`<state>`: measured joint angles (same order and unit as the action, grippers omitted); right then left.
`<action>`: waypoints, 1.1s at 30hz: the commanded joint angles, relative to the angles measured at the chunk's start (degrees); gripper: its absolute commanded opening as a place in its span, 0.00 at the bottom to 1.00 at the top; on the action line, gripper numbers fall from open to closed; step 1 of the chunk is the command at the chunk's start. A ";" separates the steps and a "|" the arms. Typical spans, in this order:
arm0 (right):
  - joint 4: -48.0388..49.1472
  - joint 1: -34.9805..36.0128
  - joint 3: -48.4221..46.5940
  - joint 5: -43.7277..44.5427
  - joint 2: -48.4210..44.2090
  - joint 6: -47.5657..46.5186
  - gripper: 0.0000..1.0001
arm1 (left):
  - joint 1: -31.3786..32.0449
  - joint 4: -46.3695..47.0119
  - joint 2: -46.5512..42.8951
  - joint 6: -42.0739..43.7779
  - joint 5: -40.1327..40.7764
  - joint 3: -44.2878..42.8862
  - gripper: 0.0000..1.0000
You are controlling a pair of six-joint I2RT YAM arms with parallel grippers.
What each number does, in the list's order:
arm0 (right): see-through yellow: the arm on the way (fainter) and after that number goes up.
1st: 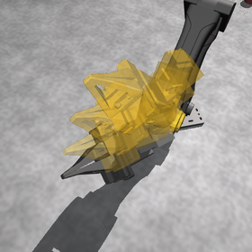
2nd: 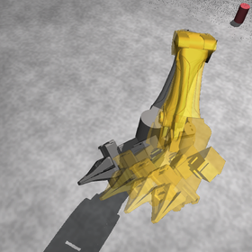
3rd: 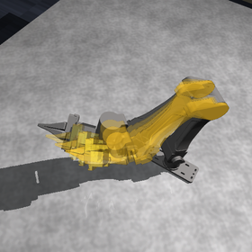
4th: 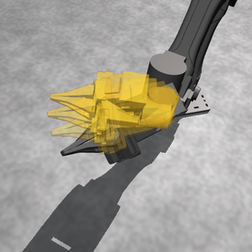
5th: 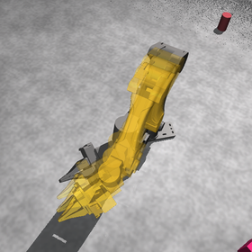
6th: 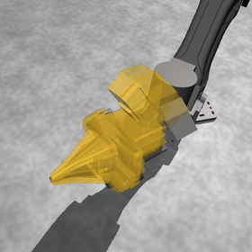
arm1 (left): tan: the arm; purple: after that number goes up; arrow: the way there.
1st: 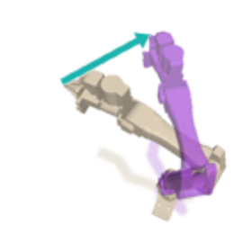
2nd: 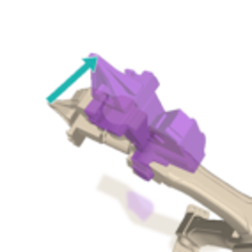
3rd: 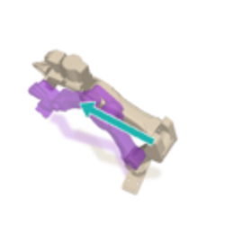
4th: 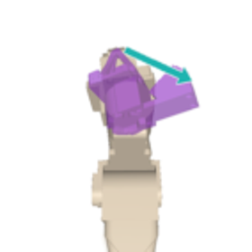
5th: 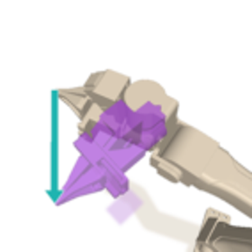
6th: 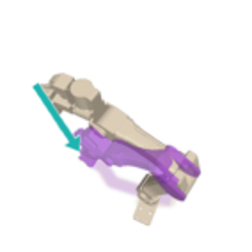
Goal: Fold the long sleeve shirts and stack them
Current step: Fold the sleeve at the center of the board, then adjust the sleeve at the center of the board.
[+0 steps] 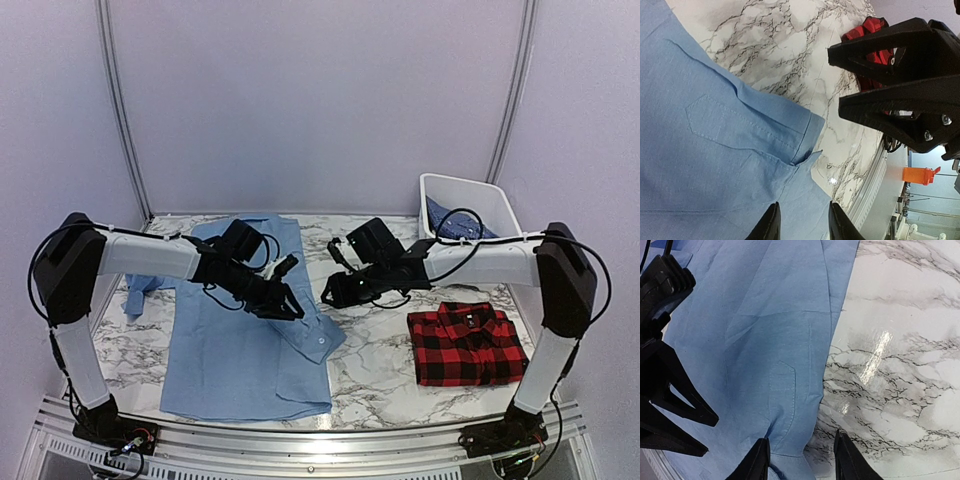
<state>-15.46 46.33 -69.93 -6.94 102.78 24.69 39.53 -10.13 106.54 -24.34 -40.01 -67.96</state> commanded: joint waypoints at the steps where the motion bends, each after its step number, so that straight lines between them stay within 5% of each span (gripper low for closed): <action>1: -1.11 -0.27 -2.63 -0.30 1.62 -1.95 0.40 | 0.37 -0.34 -1.09 0.59 1.98 1.90 0.36; 11: 0.93 -0.28 6.66 -5.27 -1.36 -6.11 0.60 | -0.17 0.78 -8.82 -6.75 17.40 8.73 0.41; 15: 3.39 -0.27 8.93 -9.91 -0.70 -6.57 0.60 | -1.30 1.58 -10.09 -9.05 20.55 9.75 0.41; 21: 5.55 -0.27 9.72 -13.07 -0.76 -4.86 0.48 | -2.44 2.02 -9.72 -10.50 21.79 10.09 0.40; 30: 0.50 0.11 8.13 -18.39 -0.75 -1.96 0.01 | -3.17 2.42 -10.77 -11.26 23.84 11.21 0.37; 33: -0.78 0.96 7.84 -21.33 -1.72 -0.34 0.00 | -3.68 2.77 -11.28 -11.19 23.83 11.66 0.36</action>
<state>-13.45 46.46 -60.18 -23.68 103.09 22.00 36.80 -8.75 97.69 -35.40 -17.43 -57.32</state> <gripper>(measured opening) 0.004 0.367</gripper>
